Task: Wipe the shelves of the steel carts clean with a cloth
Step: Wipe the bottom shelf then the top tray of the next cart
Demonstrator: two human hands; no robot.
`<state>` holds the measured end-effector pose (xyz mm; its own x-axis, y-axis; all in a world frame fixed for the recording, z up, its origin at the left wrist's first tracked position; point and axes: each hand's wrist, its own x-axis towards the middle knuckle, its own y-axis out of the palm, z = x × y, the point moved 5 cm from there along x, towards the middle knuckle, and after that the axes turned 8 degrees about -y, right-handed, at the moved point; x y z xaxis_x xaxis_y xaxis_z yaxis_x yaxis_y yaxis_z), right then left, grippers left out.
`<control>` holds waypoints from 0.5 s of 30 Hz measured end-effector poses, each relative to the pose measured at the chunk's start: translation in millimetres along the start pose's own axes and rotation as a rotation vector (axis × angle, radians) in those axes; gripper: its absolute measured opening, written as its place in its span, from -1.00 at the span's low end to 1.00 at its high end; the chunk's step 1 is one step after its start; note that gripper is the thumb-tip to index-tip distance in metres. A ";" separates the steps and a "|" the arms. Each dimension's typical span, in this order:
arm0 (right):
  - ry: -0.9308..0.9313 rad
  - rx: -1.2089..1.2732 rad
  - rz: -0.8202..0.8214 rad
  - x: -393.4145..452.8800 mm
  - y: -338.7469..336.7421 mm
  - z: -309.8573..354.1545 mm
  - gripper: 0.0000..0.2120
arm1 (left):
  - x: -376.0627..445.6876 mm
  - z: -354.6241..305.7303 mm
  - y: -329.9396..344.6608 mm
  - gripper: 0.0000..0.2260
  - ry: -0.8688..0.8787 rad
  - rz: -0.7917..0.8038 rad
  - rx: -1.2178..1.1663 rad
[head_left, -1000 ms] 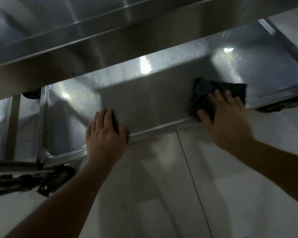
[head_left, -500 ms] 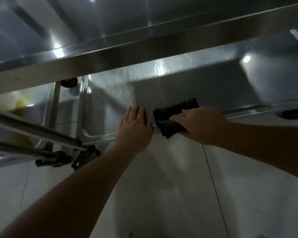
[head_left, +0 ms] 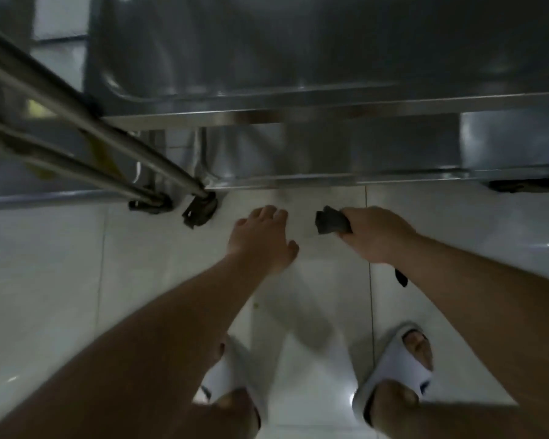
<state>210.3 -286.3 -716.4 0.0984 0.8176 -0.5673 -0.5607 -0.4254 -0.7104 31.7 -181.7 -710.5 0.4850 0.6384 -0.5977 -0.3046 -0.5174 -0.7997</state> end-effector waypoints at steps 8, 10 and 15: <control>-0.006 -0.064 0.140 -124.8 -48.4 100.5 -0.80 | -154.8 39.0 -89.8 -0.44 -0.079 0.117 -0.030; -0.014 -0.044 0.154 -152.5 -78.5 130.6 -0.77 | -196.8 50.0 -120.5 -0.44 -0.116 0.124 -0.079; -0.094 -0.141 0.246 -211.5 -152.8 216.1 -0.70 | -294.8 75.5 -192.5 -0.47 -0.253 0.086 -0.176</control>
<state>97.5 -310.4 -397.9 -0.1069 0.7129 -0.6931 -0.4383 -0.6595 -0.6107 -114.5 -227.3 -384.6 0.2374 0.6980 -0.6756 -0.1789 -0.6522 -0.7366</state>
